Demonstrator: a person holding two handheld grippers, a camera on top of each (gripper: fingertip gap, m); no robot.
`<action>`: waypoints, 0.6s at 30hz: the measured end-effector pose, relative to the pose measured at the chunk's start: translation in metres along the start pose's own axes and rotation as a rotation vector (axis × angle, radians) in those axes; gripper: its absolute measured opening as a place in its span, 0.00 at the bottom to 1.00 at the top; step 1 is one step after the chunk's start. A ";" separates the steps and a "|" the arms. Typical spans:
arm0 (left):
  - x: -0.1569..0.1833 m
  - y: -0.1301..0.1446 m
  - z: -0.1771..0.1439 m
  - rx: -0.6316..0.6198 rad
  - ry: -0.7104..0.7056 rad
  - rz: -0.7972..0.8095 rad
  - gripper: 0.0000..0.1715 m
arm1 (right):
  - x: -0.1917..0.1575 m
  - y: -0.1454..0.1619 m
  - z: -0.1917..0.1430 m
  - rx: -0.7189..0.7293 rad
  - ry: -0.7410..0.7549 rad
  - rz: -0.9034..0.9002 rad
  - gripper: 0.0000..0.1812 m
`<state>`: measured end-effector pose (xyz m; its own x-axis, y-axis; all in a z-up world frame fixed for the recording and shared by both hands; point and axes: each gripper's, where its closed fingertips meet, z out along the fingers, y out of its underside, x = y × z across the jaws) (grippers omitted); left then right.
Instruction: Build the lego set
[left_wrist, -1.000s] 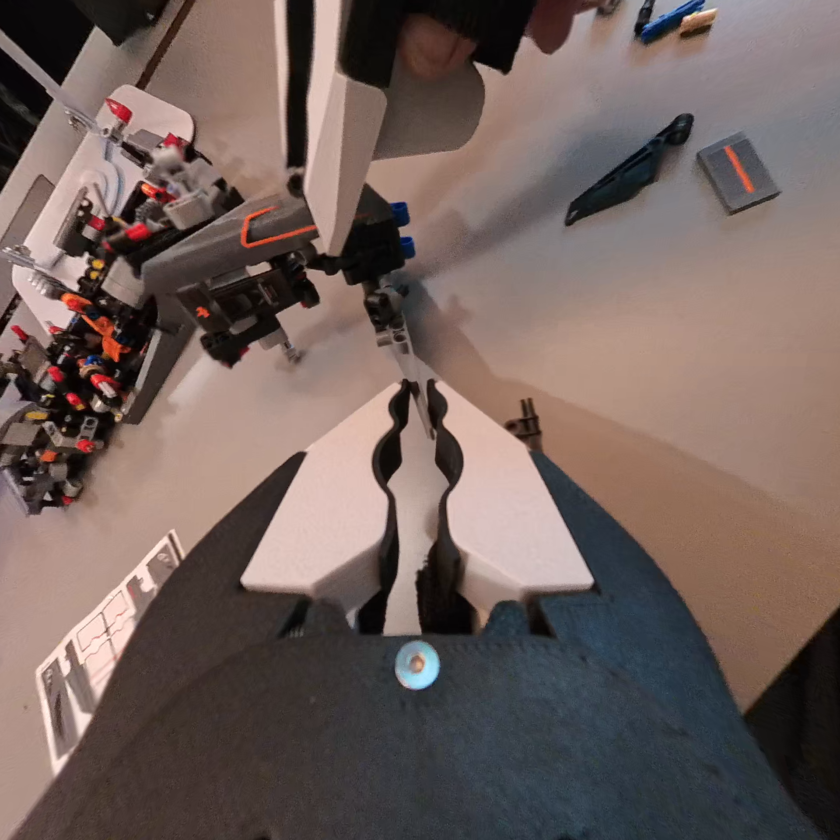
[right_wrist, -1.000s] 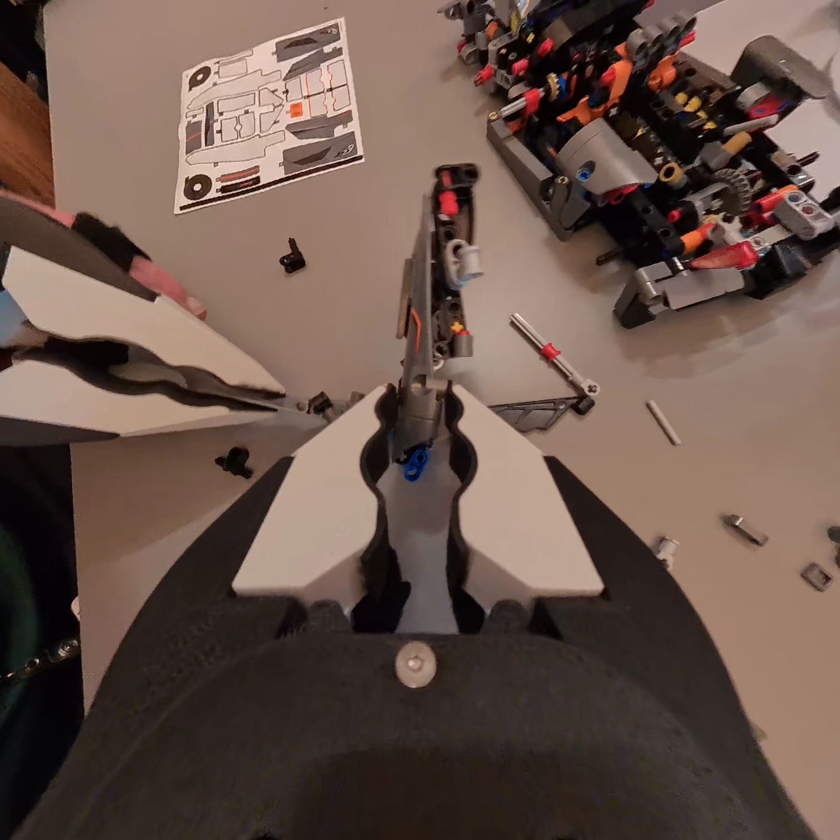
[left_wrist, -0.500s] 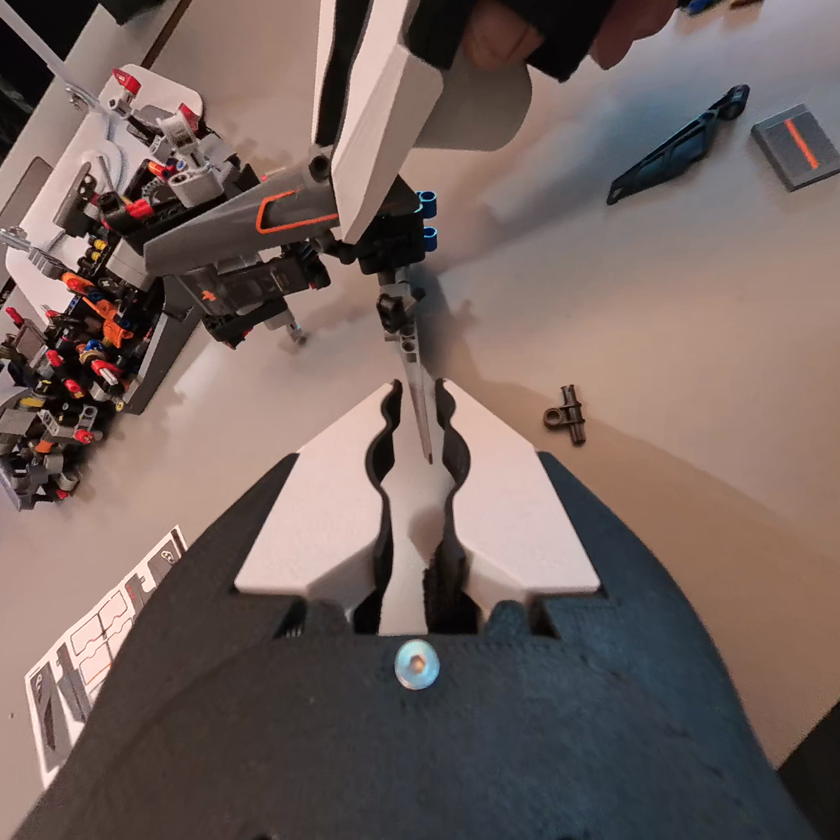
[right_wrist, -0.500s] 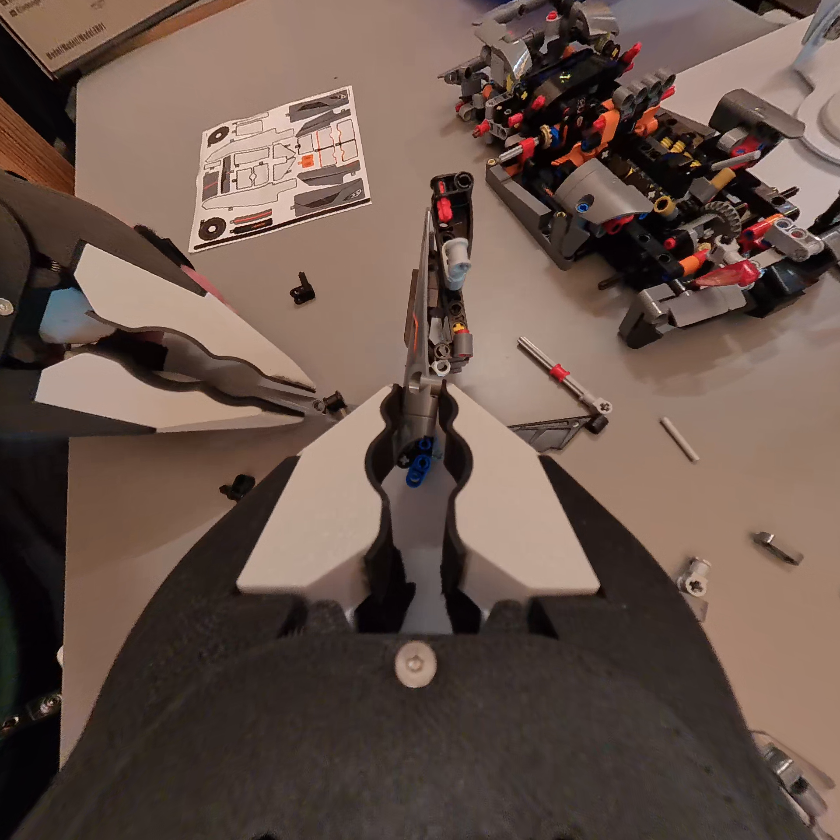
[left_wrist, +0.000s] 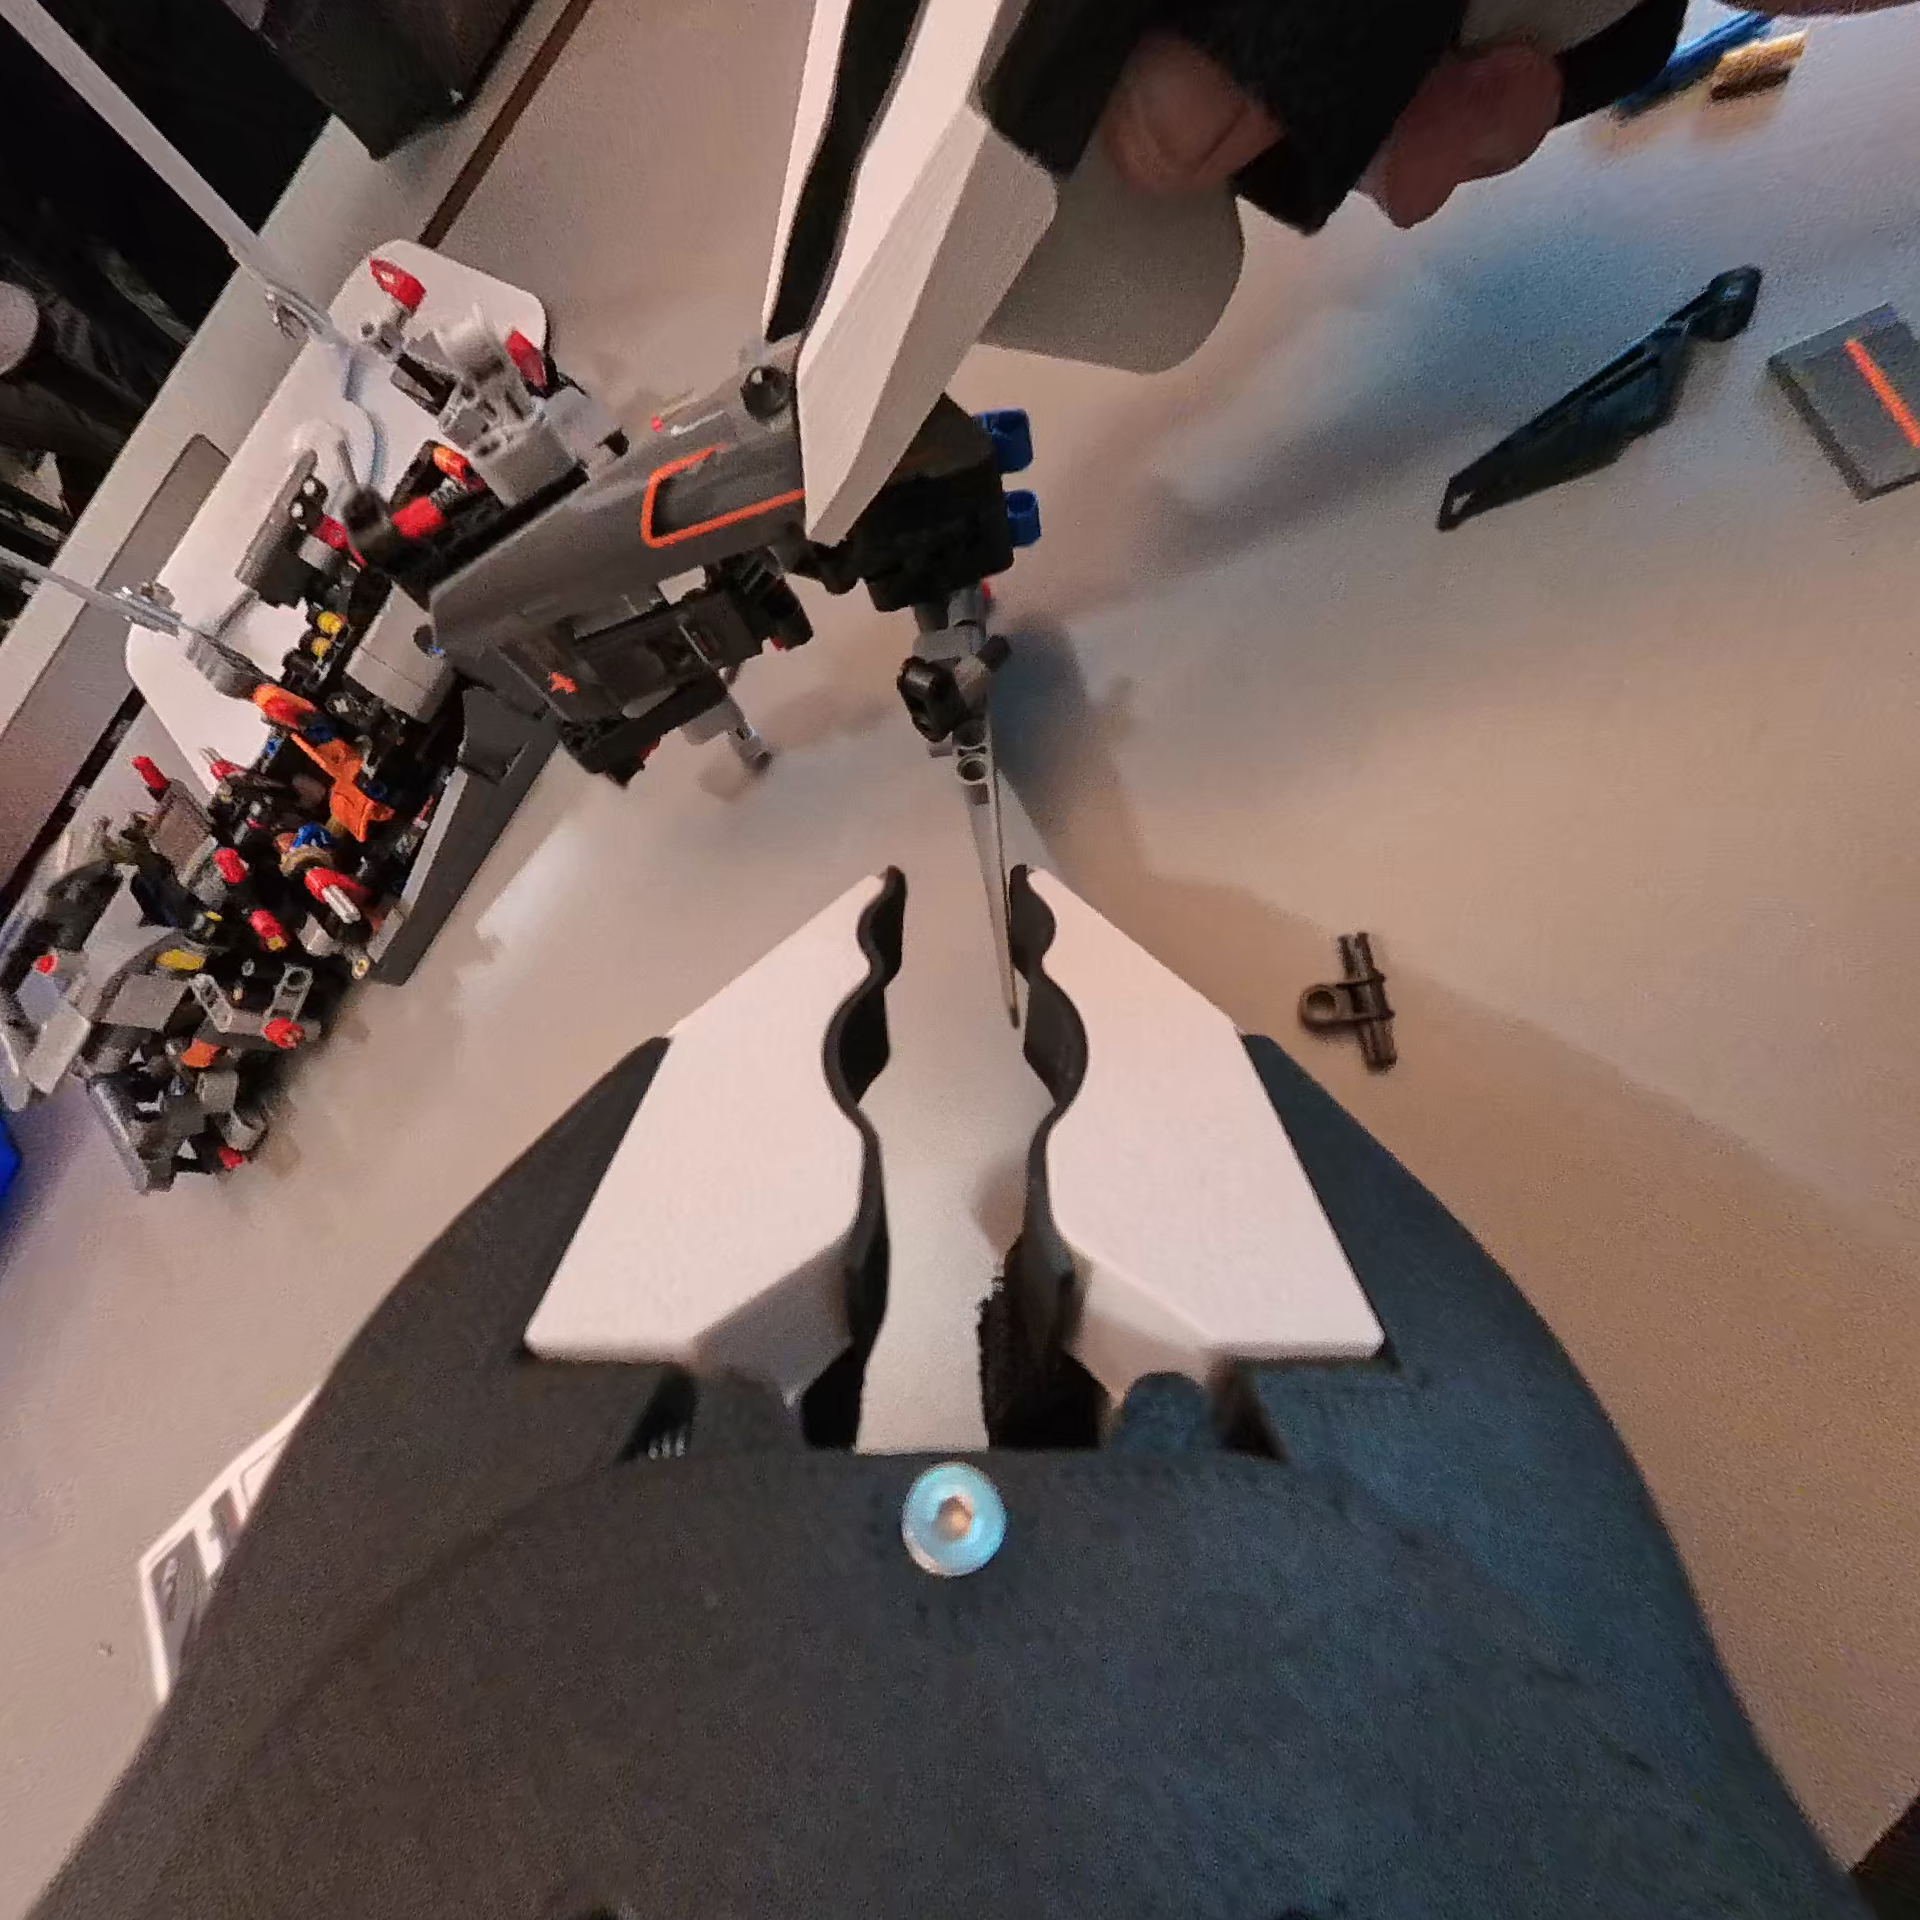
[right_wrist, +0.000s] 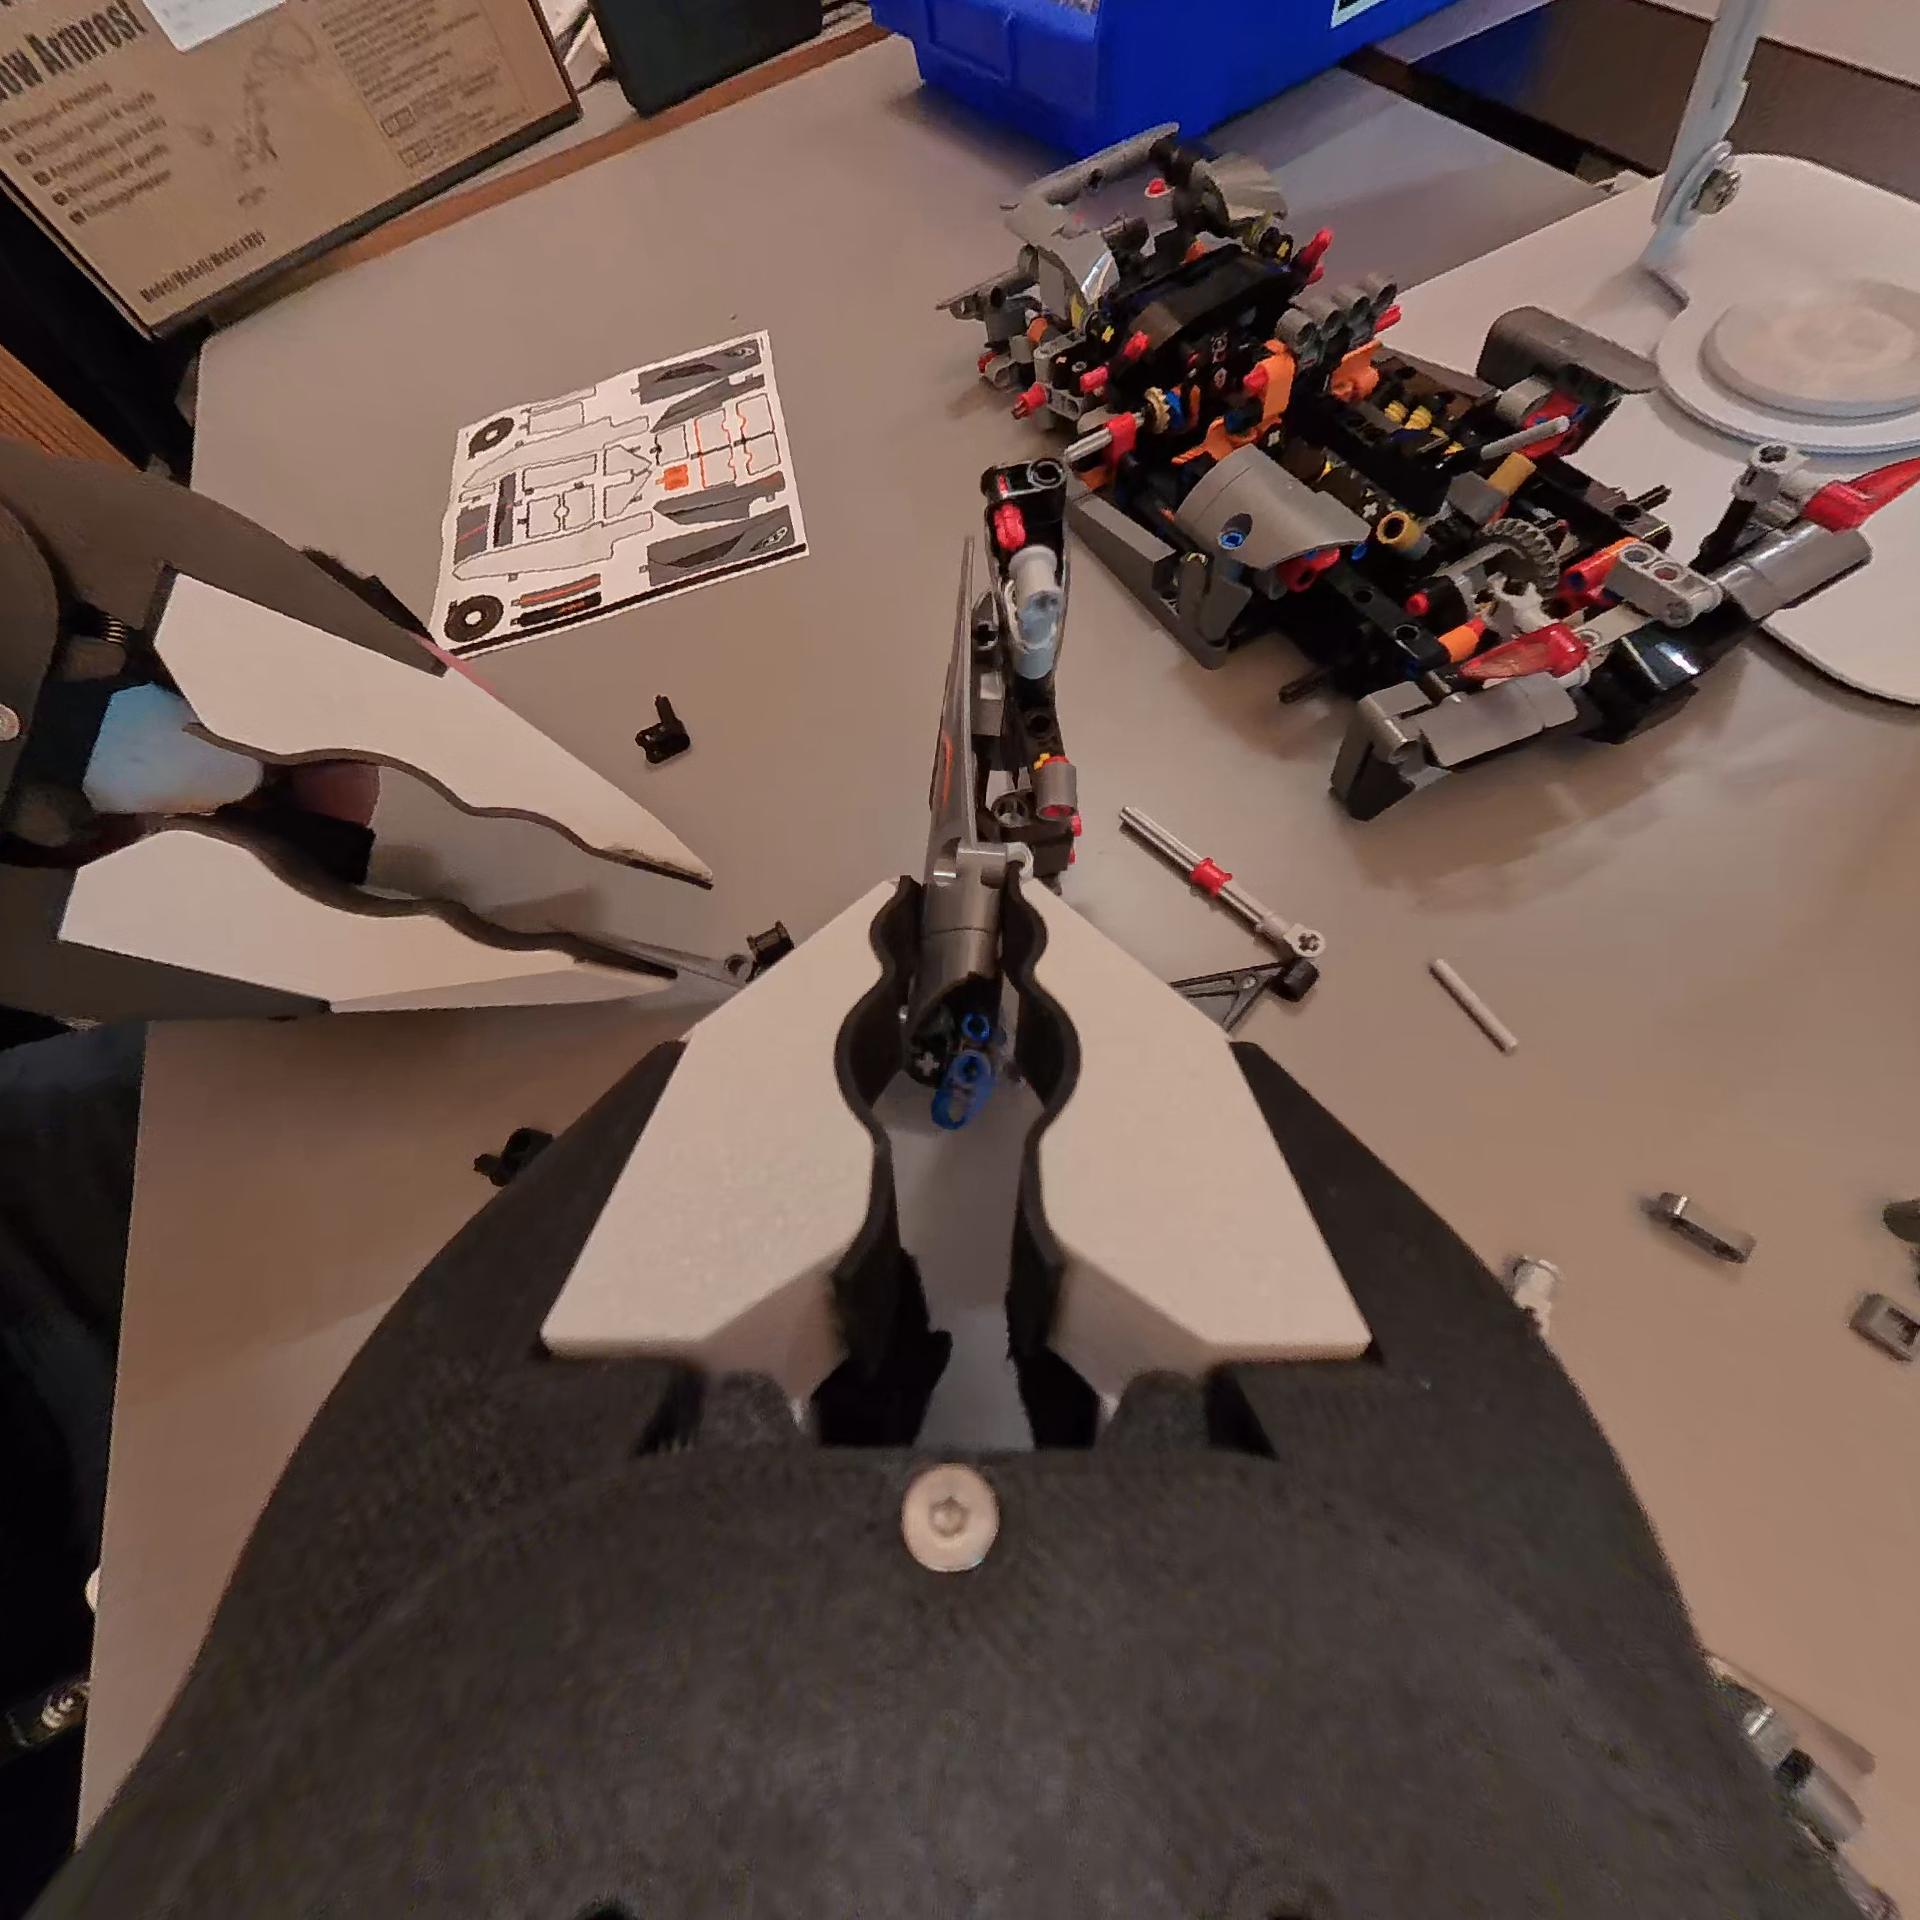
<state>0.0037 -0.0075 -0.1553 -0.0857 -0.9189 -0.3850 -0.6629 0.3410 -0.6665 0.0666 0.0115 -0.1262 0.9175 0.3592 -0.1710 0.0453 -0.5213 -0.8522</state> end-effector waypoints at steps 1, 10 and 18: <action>0.001 -0.004 -0.001 0.013 0.007 0.010 0.12 | 0.000 0.000 0.000 0.003 0.001 0.001 0.07; 0.014 -0.027 0.002 0.061 0.021 0.164 0.18 | 0.000 0.000 0.000 0.001 0.008 -0.006 0.07; 0.014 -0.036 0.005 0.078 -0.018 0.236 0.19 | -0.002 0.000 0.000 0.001 0.008 -0.009 0.07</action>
<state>0.0303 -0.0319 -0.1404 -0.2175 -0.8083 -0.5472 -0.5667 0.5610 -0.6035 0.0651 0.0110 -0.1256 0.9200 0.3580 -0.1595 0.0530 -0.5171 -0.8543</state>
